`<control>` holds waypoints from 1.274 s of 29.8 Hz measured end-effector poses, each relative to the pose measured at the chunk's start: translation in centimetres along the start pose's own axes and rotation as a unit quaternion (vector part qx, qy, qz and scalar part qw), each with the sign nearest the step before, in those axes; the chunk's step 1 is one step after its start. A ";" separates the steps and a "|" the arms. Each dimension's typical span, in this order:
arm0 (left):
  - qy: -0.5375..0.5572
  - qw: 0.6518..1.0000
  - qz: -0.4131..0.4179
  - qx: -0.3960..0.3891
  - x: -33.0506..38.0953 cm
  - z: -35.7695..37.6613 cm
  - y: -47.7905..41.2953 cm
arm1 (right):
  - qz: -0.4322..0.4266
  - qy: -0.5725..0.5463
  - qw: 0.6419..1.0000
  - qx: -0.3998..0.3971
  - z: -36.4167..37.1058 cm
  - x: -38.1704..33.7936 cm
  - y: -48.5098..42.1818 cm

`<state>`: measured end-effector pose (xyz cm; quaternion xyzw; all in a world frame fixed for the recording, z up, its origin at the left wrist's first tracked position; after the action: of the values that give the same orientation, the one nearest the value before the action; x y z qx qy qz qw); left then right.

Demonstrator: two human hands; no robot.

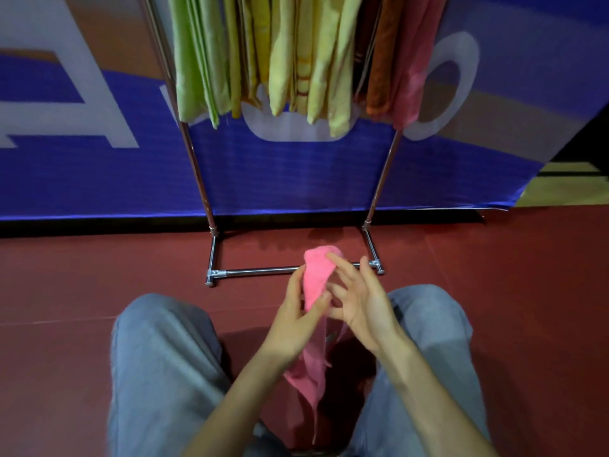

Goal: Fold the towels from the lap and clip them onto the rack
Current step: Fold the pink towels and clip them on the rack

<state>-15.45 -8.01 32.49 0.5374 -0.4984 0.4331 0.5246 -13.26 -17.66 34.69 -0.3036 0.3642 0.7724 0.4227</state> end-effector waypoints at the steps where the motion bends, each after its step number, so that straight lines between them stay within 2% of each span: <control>1: -0.007 1.000 0.011 -0.001 0.4 -0.2 0.1 | -0.002 -0.003 1.000 -0.008 0.4 -0.3 0.1; 4: -0.027 0.999 0.033 0.016 0.9 -1.3 0.0 | -0.003 0.014 1.000 -0.017 1.0 -0.8 -0.1; 8: -0.015 0.999 0.040 0.028 1.9 -2.8 -0.6 | 0.016 0.111 0.994 -0.010 1.1 -1.6 -0.3; 14: 0.061 0.998 0.012 0.018 2.6 -4.1 -0.9 | -0.058 0.308 0.949 -0.026 0.9 -3.2 -0.7; 22: 0.072 0.994 -0.016 -0.083 3.1 -3.2 0.1 | -0.120 0.424 0.896 -0.047 0.5 -4.3 -0.8; 26: 0.008 0.992 -0.015 -0.121 2.4 -3.2 0.3 | -0.138 0.463 0.873 -0.070 0.8 -4.7 -0.6; 28: -0.025 0.989 -0.017 -0.146 2.2 -2.9 0.6 | -0.112 0.452 0.882 -0.079 0.8 -4.6 -0.6; 31: -0.012 0.987 -0.019 -0.161 2.3 -2.3 1.0 | -0.054 0.373 0.923 -0.075 1.0 -4.1 -0.5; 35: -0.003 0.994 0.000 -0.110 2.5 -2.1 0.5 | -0.011 0.335 0.941 -0.048 1.0 -3.1 -0.6; 38: -0.008 0.996 0.007 -0.093 2.4 -2.2 0.4 | 0.028 0.235 0.971 -0.018 0.6 -2.3 -0.5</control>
<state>-15.41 -6.03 35.07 0.4863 -0.5445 0.3845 0.5650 -11.86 -17.96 36.67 -0.4742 0.4476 0.6972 0.2977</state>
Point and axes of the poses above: each hand's wrist, its own y-axis away from the middle knuckle, its own z-axis out of the palm, x = y × z, the point moved 5 cm from there along -y, towards the middle knuckle, and after that the axes turned 3 degrees about -y, right-handed, at the moved point
